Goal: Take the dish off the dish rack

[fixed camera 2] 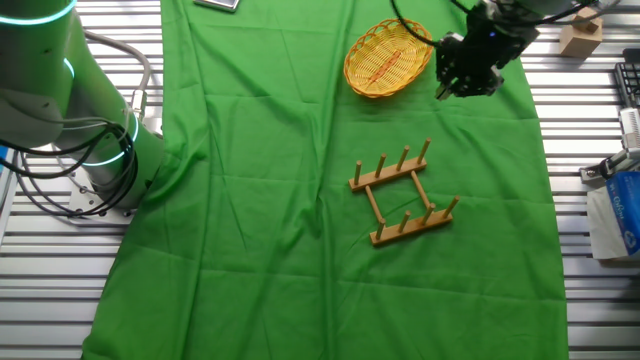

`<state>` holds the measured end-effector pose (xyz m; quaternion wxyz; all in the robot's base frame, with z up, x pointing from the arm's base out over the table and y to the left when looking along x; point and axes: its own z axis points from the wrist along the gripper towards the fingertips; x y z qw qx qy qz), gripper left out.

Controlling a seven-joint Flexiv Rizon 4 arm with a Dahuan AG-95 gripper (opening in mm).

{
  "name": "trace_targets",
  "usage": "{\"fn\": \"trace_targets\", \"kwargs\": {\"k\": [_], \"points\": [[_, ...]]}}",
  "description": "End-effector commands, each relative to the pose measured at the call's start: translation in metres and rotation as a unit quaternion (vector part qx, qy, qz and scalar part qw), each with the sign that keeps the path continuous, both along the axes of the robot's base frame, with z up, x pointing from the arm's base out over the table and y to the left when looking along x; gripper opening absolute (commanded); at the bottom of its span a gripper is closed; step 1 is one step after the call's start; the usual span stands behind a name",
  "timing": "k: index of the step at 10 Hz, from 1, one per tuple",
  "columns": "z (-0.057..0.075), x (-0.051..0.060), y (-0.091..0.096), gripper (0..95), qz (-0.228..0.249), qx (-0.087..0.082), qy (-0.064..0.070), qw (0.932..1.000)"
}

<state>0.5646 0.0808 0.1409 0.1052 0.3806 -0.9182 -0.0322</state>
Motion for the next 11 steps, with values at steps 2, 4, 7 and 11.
{"fn": "trace_targets", "kwargs": {"k": [2,4,7,11], "points": [[-0.005,0.024,-0.009,0.0,0.029,0.006,0.003,0.9996],[-0.007,0.041,-0.024,0.0,0.039,0.01,0.004,0.9992],[-0.01,0.034,-0.026,0.0,0.038,0.007,0.004,0.9992],[-0.01,0.026,-0.025,0.0,0.039,-0.001,0.004,0.9992]]}}
